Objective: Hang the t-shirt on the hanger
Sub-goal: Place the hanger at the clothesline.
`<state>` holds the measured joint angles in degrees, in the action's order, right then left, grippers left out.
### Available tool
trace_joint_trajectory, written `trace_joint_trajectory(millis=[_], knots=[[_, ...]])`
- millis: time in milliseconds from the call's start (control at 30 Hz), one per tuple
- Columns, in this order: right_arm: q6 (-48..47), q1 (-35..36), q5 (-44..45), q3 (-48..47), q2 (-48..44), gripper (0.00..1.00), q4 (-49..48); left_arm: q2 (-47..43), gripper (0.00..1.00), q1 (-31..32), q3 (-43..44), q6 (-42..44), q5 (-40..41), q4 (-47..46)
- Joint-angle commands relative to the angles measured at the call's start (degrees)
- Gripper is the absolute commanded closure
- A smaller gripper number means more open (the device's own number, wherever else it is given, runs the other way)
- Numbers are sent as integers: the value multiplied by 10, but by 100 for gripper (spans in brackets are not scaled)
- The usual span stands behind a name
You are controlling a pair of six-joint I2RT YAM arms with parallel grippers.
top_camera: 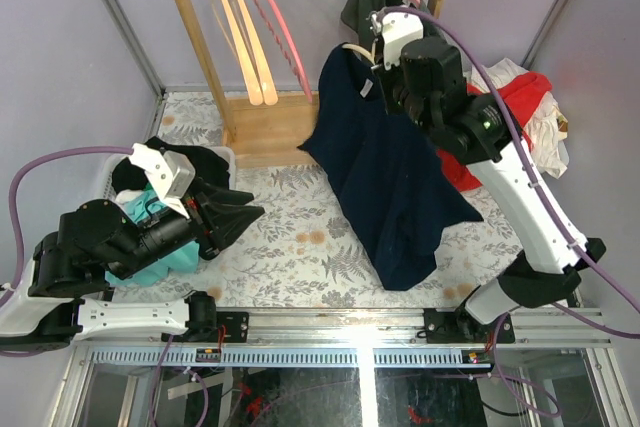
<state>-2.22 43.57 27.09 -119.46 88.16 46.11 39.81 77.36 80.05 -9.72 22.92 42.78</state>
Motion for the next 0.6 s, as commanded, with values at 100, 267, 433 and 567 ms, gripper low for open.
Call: trace_joint_trajectory(millis=[100, 267, 433, 567], knots=[[22, -57, -149, -142, 46, 100, -41, 0, 66, -1, 16, -1, -4, -4], [23, -67, -134, -241, 113, 100, -41, 7, 66, 0, 18, 3, -4, -4], [22, -83, -125, -240, 135, 100, -101, 10, 66, 0, 20, 6, -3, -2], [32, -103, -143, -243, 145, 100, -133, 14, 66, 0, 25, 7, -2, 1]])
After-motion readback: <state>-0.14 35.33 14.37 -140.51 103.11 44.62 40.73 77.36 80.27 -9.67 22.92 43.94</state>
